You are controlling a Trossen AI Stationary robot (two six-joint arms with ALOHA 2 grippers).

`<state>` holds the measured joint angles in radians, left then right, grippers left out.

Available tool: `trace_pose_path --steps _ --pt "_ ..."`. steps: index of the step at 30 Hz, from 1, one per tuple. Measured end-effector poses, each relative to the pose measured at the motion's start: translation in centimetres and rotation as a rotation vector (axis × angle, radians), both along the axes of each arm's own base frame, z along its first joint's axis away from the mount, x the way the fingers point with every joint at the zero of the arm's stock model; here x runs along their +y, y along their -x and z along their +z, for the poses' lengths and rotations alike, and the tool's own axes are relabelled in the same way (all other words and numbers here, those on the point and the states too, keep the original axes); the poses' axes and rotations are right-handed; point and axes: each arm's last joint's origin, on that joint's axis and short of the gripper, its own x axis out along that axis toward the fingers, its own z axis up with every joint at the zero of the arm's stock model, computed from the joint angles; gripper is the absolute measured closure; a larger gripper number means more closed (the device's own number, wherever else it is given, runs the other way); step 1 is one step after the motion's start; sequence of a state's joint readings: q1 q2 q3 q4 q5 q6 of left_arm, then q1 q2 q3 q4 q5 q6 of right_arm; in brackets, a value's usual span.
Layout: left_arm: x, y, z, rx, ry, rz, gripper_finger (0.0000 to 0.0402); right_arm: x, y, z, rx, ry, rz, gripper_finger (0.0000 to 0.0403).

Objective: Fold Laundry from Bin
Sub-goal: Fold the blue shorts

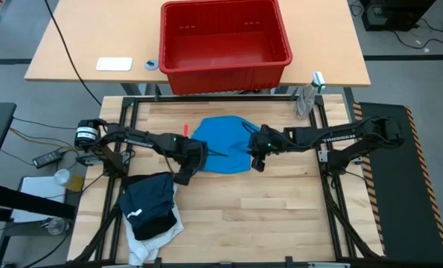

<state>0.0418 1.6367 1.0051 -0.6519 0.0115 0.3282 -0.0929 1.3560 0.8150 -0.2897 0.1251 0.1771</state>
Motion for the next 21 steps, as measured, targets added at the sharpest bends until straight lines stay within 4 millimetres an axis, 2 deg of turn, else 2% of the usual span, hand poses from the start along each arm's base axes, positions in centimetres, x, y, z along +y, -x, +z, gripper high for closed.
trace_pose_path --steps 5,11,15,21 --pt "0.0 0.9 -1.7 0.018 -0.030 -0.074 0.0233 0.2 -0.3 0.3 -0.046 -0.009 -0.018 0.0282" --pt "-0.1 1.8 -3.1 0.031 -0.023 -0.060 0.0236 0.2 -0.3 0.3 -0.056 -0.034 -0.042 0.0282" --pt "0.0 1.4 -3.0 -0.012 -0.012 -0.013 0.0241 0.3 -0.4 0.3 -0.061 -0.050 -0.028 0.0282" --pt "0.0 0.4 -1.4 -0.020 -0.020 -0.037 0.0244 0.4 -0.4 0.3 -0.066 -0.074 -0.039 0.0282"
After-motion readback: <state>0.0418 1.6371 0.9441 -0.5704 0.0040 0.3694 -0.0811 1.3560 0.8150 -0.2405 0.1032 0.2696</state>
